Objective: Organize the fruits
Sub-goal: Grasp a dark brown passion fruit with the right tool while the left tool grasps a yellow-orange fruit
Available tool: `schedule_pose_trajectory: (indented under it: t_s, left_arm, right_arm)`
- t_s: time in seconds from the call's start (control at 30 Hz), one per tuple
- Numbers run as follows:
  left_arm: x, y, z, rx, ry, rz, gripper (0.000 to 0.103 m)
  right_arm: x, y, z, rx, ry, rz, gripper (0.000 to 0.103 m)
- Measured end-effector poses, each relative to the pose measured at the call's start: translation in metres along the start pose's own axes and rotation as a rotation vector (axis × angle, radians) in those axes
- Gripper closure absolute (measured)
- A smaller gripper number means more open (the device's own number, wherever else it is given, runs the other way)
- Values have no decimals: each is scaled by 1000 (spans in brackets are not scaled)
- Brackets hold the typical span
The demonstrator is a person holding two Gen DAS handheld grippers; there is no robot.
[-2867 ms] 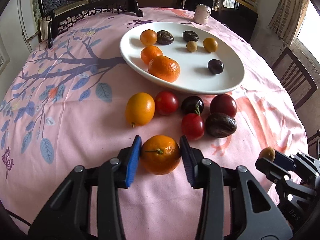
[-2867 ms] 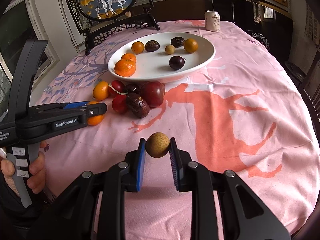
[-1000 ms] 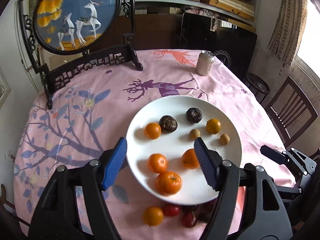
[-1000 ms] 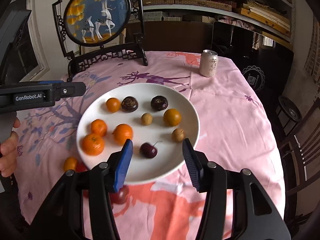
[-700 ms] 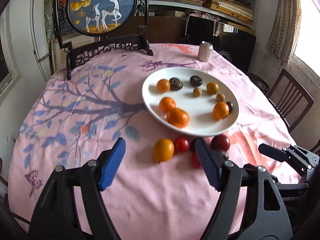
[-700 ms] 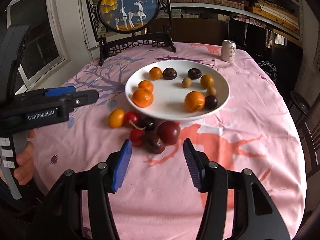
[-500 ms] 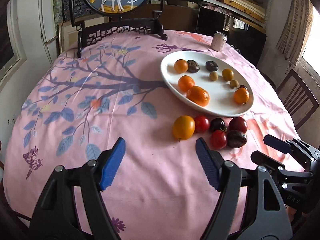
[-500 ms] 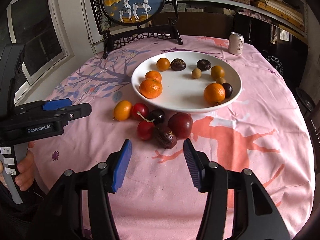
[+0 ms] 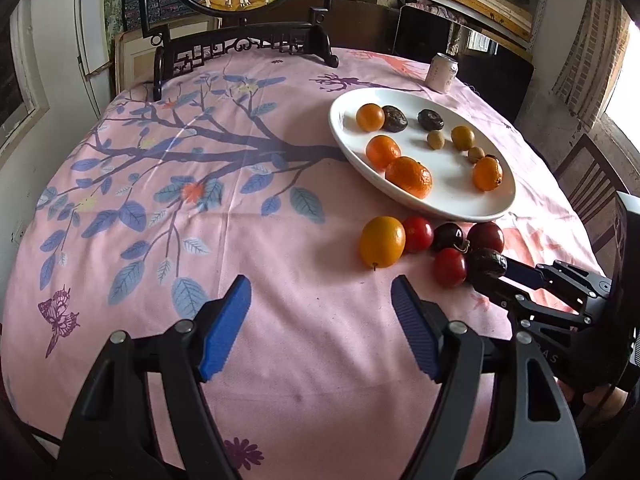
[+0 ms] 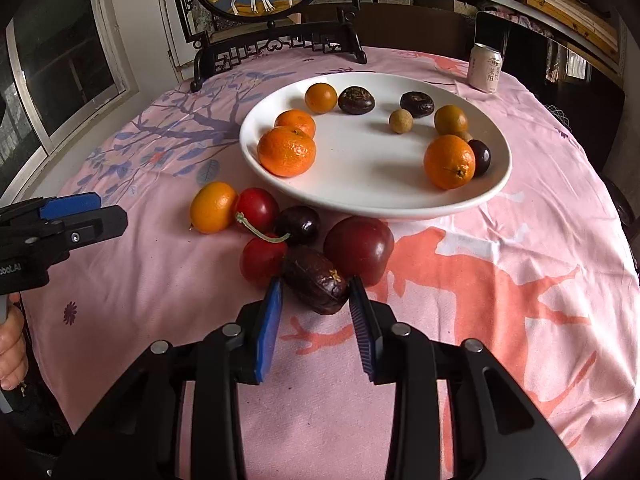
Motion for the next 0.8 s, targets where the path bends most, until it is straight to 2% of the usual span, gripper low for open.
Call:
schedule_pose_trajectory:
  t_s: [0.03, 0.1, 0.3, 0.53, 0.6, 0.67, 0.7, 0.73, 0.8]
  left_arm:
    - [0, 4, -2, 1, 7, 7, 29]
    - [2, 13, -9, 4, 27, 22, 29]
    - [6, 37, -27, 26, 74, 53, 29]
    - [14, 58, -38, 2, 67, 89, 29]
    - [14, 62, -41, -11, 67, 95, 34]
    - [14, 64, -45, -34, 67, 99, 48]
    - [15, 63, -47, -51, 66, 93, 56]
    - [15, 63, -49, -84, 66, 101, 69]
    - [17, 63, -50, -87, 59, 97, 70]
  right_arm:
    - [-2, 0, 0, 16, 3, 13, 83]
    - [-7, -4, 2, 44, 30, 33, 83]
    - [-23, -24, 5, 23, 41, 40, 83]
    - [-20, 0, 0, 80, 64, 49, 81]
    - [-16, 3, 0, 84, 66, 36, 82]
    - [-14, 3, -1, 90, 78, 32, 82]
    - [-14, 2, -1, 95, 90, 32, 82]
    - [-14, 0, -2, 98, 97, 30, 82]
    - [-14, -5, -1, 91, 96, 19, 82]
Point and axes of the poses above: each gripper's, at about its wrist camera, not at the fingertips, and y roughly the way its jaws point, z to its left, x to its top, the point moved 5 cm from there along y, roughly the way its jaws point, and after that the axes turned 11 degrees about x, right-handed, at the moved point
